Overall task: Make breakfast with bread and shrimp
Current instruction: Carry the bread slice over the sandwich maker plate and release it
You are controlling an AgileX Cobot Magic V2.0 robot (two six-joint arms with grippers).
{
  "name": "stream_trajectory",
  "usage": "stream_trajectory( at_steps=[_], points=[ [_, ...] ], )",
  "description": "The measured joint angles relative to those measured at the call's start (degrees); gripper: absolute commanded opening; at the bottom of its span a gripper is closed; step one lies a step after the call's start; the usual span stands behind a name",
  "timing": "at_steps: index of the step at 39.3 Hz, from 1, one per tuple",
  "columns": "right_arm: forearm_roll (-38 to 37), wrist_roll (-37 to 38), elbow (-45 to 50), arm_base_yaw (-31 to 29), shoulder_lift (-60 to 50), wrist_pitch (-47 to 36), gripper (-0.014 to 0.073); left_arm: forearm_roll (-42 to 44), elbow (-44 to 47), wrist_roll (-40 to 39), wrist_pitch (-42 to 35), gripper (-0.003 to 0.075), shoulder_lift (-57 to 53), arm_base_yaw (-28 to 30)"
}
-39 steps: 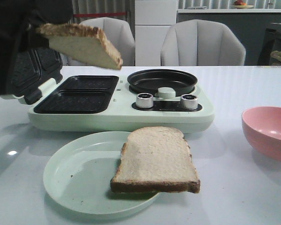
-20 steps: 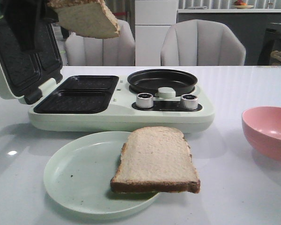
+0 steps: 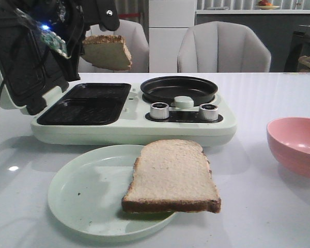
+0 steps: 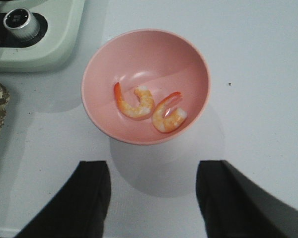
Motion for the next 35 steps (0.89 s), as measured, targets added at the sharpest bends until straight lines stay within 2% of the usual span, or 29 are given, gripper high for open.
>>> stream_trajectory(
  at_steps=[10,25,28,35],
  points=[
    [0.00,0.00,0.00,0.00,0.00,0.00,0.0497,0.09,-5.42,0.00,-0.03,0.0101,7.12,2.23],
    [0.00,0.00,0.00,0.00,0.00,0.00,0.0497,0.22,-5.67,0.00,-1.13,0.0107,9.39,2.65],
    [0.00,0.00,0.00,0.00,0.00,0.00,0.0497,0.22,-5.67,0.00,-1.25,0.0139,9.39,2.65],
    [0.00,0.00,0.00,0.00,0.00,0.00,0.0497,0.22,-5.67,0.00,-1.34,0.0291,9.39,2.65]
  ],
)
